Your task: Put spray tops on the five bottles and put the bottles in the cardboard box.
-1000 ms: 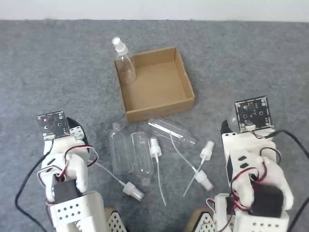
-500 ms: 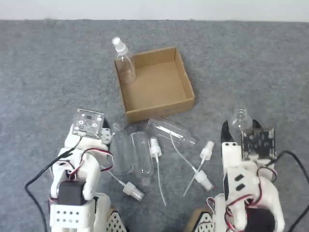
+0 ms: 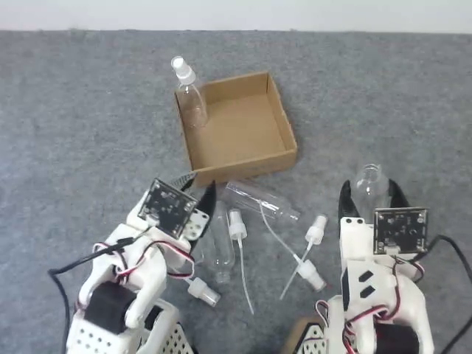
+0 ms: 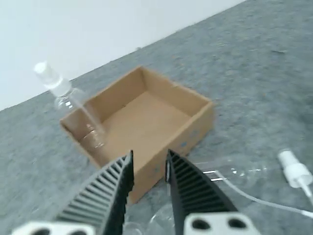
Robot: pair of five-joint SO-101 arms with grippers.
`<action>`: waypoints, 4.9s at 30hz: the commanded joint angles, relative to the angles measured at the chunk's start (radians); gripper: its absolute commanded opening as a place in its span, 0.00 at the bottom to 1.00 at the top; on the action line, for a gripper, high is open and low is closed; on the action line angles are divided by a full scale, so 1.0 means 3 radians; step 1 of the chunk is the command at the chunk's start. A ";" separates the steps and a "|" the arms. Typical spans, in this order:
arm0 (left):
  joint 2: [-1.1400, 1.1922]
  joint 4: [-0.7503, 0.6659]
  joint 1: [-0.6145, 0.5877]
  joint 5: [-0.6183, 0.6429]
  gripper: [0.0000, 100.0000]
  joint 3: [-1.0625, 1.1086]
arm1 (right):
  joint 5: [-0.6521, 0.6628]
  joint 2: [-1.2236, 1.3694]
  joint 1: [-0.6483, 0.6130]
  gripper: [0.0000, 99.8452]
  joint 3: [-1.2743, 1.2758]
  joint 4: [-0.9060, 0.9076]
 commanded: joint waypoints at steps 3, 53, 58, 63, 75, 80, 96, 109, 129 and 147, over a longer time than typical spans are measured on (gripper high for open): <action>0.0726 -0.0343 0.0368 0.0092 0.10 -0.0350 | -0.0046 -0.0018 0.0049 0.01 -0.0322 -0.0125; 0.6582 -0.0307 0.1831 0.1376 0.10 -0.3757 | -0.0046 -0.0023 0.1123 0.01 -0.0307 -0.0013; 0.6720 -0.0087 0.1831 0.1376 0.10 -0.3956 | -0.0046 -0.0023 0.1123 0.01 -0.0307 0.0023; 0.6874 0.0133 0.1831 0.1376 0.10 -0.4171 | -0.0041 -0.0023 0.1123 0.01 -0.0307 0.0028; 0.7380 0.0757 0.1831 0.1366 0.10 -0.4877 | -0.0026 -0.0023 0.1123 0.01 -0.0240 0.0023; 0.7692 0.1115 0.1831 0.1360 0.10 -0.5332 | -0.0020 -0.0023 0.1123 0.01 -0.0240 0.0023; 0.8214 0.1632 0.1826 0.1355 0.01 -0.6166 | -0.0015 -0.0023 0.1128 0.01 -0.0235 0.0028; 0.8214 0.1846 0.1811 0.1355 0.01 -0.6360 | -0.0015 -0.0023 0.1128 0.01 -0.0118 -0.0003; 0.7595 0.1780 0.1642 0.1371 0.01 -0.5961 | -0.0026 -0.0023 0.1128 0.01 -0.0107 0.0003; 0.5943 0.0844 0.1626 0.1371 0.01 -0.4191 | -0.0015 -0.0023 0.1128 0.01 -0.0056 -0.0008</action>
